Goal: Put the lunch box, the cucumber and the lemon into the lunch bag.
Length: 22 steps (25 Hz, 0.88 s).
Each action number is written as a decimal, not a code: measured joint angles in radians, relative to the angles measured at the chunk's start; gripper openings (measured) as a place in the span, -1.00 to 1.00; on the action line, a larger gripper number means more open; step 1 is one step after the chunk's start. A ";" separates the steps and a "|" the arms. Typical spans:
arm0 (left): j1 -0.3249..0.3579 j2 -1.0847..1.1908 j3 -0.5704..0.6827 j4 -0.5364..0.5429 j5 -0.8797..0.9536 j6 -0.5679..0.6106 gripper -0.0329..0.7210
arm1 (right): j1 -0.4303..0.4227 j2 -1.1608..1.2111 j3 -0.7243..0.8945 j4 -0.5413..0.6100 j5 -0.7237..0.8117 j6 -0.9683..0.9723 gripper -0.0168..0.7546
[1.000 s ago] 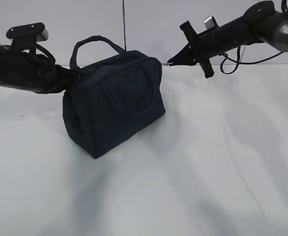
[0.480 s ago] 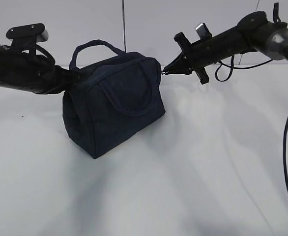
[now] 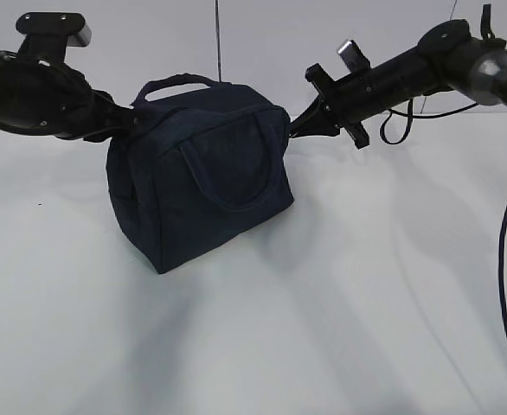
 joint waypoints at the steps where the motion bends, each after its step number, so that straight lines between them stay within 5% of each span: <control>1: 0.002 0.000 -0.002 0.001 0.008 0.000 -0.73 | 0.000 0.000 0.000 0.000 0.000 -0.015 -0.95; 22: 0.002 0.017 -0.004 -0.011 0.028 0.000 -0.71 | 0.072 -0.004 -0.012 -0.239 0.008 -0.278 -0.95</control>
